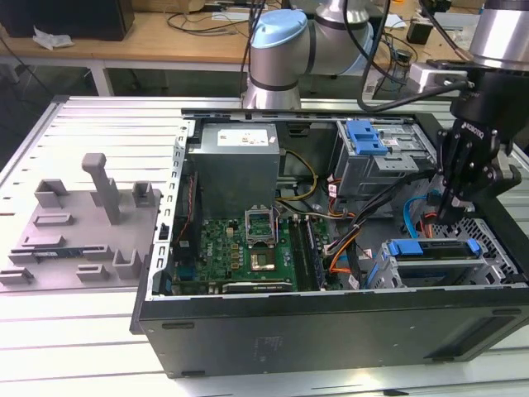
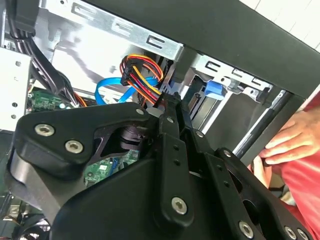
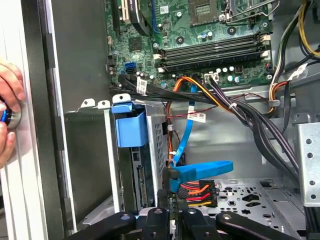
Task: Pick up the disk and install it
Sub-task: 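Insert the first disk wire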
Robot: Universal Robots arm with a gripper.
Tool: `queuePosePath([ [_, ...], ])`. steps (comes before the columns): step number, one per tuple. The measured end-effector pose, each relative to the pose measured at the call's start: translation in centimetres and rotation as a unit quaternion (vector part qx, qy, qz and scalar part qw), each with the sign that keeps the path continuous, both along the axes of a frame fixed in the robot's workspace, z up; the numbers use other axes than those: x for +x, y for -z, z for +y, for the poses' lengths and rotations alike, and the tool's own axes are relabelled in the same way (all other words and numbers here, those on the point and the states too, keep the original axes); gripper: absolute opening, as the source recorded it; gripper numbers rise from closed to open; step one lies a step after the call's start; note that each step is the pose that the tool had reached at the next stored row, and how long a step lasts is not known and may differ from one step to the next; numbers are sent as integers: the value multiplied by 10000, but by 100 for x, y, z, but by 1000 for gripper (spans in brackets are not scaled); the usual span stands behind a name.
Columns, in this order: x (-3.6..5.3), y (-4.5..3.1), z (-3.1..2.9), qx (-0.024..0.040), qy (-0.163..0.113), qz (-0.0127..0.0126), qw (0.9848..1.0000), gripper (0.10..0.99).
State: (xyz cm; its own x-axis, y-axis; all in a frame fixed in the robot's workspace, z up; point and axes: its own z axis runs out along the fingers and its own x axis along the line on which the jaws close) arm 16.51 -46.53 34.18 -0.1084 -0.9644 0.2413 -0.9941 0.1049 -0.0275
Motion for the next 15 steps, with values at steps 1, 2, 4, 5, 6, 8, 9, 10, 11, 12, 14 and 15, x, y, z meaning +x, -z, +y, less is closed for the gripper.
queuePosePath([
  [1,0,-2,-19,31,0,0,10000,165],
  [2,-2,-6,-40,59,0,0,10000,165],
  [4,-6,-23,-69,88,-3,0,10000,165],
  [5,-7,-36,-84,102,-5,0,9999,165],
  [6,-10,-63,-105,123,-9,-1,9999,165],
  [8,-12,-87,-128,151,-14,-2,9999,165],
  [9,-14,-97,-149,183,-20,-3,9998,165],
  [10,-15,-99,-166,207,-24,-4,9998,165],
  [11,-16,-100,-183,227,-29,-5,9997,165],
  [12,-18,-99,-199,243,-33,-6,9997,165],
  [14,-22,-99,-251,293,-50,-7,9996,165],
  [15,-23,-99,-267,310,-55,-8,9995,165],
])
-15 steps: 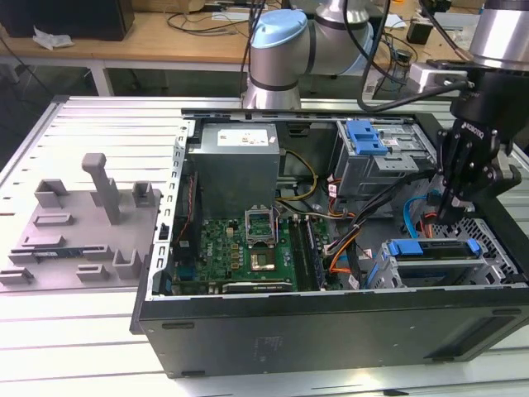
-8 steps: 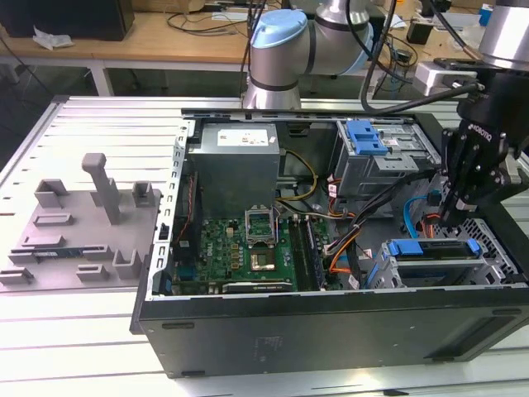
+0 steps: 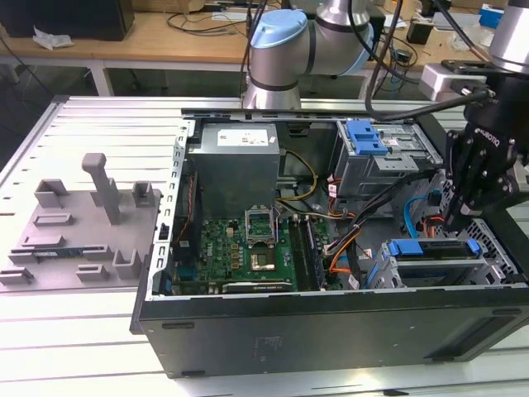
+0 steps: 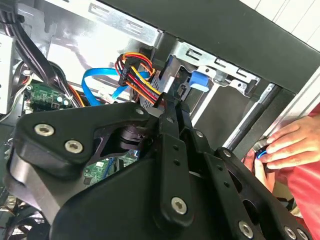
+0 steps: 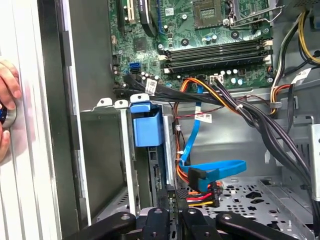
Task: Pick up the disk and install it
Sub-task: 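Insert the first disk wire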
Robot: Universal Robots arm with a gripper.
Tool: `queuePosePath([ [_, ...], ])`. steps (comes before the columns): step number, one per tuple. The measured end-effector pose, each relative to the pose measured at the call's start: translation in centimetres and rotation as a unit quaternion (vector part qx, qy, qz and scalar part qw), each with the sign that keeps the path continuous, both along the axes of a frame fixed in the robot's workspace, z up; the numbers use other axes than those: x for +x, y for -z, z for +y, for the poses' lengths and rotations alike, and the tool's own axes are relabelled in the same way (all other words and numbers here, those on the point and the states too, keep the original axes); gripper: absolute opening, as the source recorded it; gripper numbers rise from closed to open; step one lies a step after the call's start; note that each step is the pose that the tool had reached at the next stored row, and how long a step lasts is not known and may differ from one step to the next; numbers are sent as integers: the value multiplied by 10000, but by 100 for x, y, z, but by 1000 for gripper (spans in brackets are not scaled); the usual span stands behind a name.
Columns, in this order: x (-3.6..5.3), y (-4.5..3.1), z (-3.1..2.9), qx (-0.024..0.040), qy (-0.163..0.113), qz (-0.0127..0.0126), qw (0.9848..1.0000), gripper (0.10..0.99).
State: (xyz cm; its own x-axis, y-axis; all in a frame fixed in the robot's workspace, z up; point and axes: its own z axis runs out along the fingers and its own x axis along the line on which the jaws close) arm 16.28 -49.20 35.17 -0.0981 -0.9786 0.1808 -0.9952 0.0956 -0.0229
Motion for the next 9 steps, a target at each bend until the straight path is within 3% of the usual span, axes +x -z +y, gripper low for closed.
queuePosePath([
  [3,-4,0,-63,117,-32,-4,9999,165],
  [4,-5,0,-95,203,-57,-6,9998,165],
  [9,-7,0,-163,387,-115,-10,9992,165],
])
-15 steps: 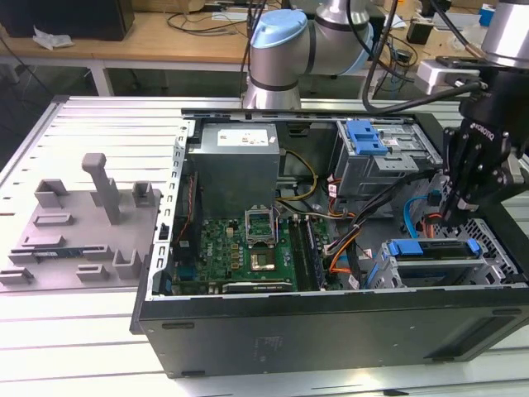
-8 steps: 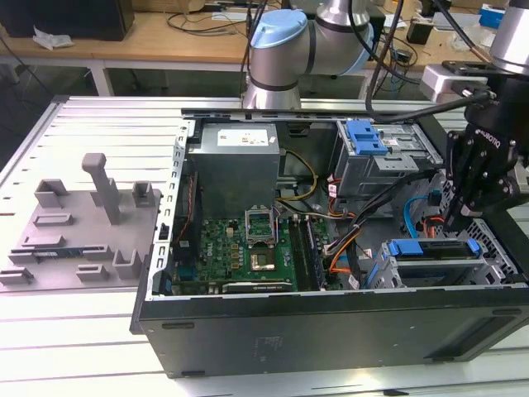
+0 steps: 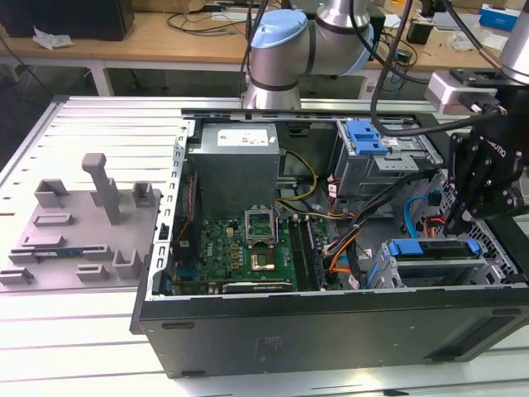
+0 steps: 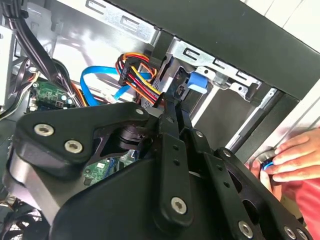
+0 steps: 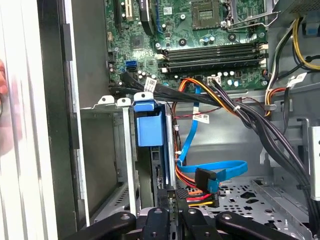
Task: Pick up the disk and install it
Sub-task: 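Insert the first disk wire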
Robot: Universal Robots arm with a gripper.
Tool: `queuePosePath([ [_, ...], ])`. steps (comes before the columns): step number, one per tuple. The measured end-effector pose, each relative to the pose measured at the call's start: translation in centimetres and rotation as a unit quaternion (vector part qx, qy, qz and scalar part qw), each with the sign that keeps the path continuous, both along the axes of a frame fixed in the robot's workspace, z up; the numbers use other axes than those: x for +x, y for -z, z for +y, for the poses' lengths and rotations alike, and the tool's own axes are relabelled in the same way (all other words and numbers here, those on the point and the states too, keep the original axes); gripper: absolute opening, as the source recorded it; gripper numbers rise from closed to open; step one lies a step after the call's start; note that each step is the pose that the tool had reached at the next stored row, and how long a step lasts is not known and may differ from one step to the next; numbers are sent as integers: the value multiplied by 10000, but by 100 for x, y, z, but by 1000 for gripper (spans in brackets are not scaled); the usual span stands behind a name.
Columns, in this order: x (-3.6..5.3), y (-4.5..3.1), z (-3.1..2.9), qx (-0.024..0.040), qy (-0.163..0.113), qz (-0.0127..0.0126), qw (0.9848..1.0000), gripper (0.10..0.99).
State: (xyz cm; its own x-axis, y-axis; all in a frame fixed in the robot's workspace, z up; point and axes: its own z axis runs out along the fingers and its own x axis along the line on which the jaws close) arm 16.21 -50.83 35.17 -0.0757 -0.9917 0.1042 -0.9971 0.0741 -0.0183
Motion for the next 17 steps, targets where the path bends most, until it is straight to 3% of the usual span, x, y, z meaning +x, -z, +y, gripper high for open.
queuePosePath([
  [3,0,1,-44,79,-23,0,10000,165],
  [11,0,1,-62,87,-28,0,10000,165],
  [13,0,2,-65,142,-29,0,9999,165],
  [17,0,3,-76,153,-29,-1,9999,165],
])
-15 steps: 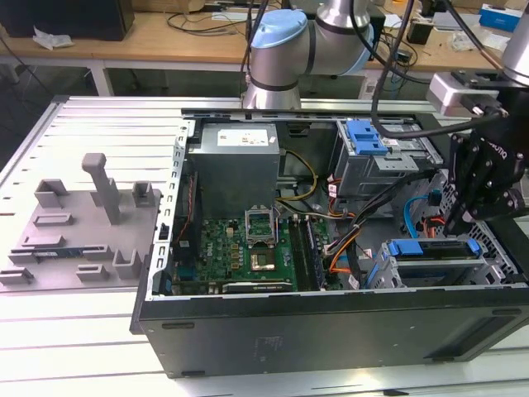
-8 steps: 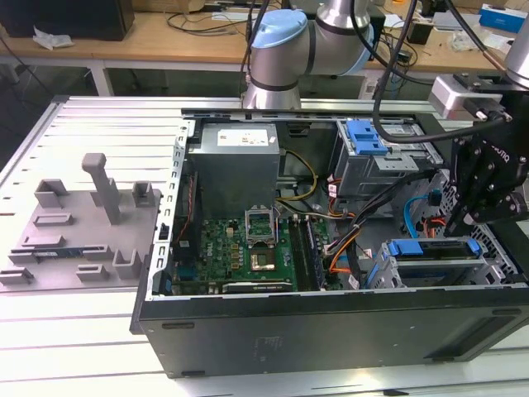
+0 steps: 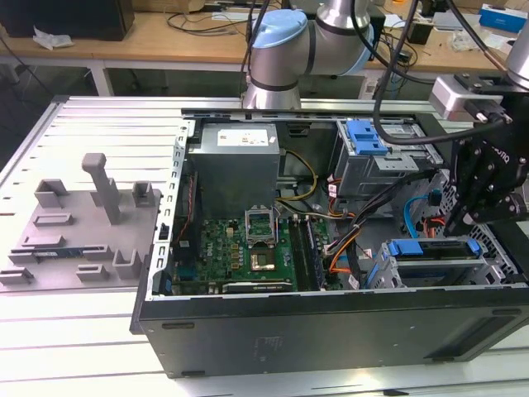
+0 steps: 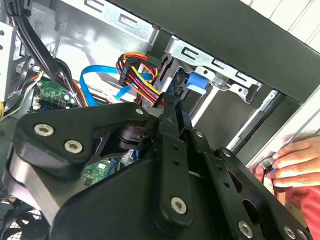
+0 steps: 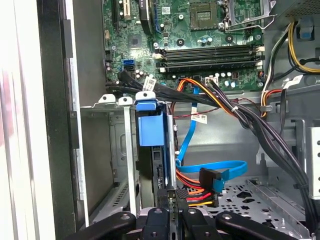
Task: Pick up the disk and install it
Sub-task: 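Insert the first disk wire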
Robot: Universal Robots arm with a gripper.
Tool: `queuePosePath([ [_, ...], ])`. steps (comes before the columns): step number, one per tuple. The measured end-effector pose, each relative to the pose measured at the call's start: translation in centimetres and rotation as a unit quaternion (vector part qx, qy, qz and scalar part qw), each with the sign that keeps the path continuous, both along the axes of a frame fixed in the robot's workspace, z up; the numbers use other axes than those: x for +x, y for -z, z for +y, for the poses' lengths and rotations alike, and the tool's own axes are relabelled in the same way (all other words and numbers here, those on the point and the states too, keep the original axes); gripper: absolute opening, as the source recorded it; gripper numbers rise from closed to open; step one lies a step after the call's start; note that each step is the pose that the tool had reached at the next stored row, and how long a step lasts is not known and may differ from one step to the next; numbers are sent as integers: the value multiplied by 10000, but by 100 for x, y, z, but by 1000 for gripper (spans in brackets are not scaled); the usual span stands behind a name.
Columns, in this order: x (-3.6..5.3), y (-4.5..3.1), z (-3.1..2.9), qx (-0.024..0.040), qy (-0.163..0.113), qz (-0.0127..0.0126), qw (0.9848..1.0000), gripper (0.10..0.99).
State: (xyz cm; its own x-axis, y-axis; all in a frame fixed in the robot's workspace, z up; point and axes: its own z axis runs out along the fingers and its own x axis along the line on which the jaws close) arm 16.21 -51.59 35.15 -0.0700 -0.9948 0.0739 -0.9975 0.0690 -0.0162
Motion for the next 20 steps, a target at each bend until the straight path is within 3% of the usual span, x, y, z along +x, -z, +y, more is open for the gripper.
queuePosePath([
  [7,3,4,-51,43,5,0,10000,165],
  [20,3,8,-76,44,9,0,10000,165],
])
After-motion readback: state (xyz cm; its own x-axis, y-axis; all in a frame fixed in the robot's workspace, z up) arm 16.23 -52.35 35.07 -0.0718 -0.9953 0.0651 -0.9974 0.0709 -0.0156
